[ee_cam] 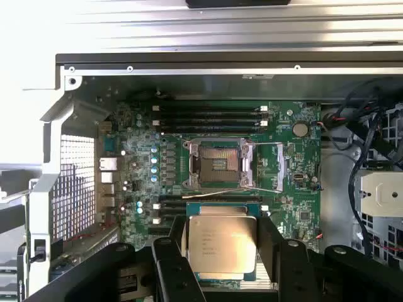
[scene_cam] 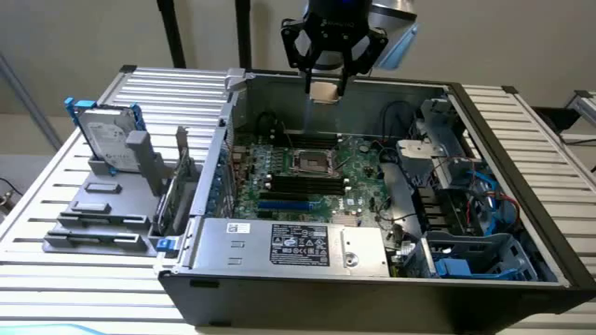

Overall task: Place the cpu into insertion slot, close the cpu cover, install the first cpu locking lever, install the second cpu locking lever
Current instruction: 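Place the cpu into insertion slot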

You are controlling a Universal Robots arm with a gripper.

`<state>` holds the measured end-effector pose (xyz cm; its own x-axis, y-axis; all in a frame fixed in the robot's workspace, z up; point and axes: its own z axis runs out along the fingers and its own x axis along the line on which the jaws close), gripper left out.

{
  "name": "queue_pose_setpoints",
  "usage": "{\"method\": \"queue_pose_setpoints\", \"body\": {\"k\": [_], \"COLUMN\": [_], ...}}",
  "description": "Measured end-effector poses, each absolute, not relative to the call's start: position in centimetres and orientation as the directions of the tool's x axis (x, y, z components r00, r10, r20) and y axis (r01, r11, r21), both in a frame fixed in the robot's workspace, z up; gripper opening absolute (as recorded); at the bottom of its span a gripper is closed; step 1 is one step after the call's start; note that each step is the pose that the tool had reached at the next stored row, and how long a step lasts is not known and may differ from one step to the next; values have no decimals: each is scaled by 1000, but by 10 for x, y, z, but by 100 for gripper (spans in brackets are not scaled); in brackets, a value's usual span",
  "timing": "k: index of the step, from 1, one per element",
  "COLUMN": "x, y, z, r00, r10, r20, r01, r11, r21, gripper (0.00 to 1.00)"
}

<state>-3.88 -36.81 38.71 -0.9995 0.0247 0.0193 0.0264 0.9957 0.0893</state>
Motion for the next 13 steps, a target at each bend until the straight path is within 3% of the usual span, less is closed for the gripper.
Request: {"method": "queue_pose_setpoints", "body": {"k": [13], "x": [-39], "y": [-367], "z": [387], "r00": [-1000], "r10": [25], "r20": [19], "r01": [26], "r11": [996], "r21": [89], "gripper": [55]}}
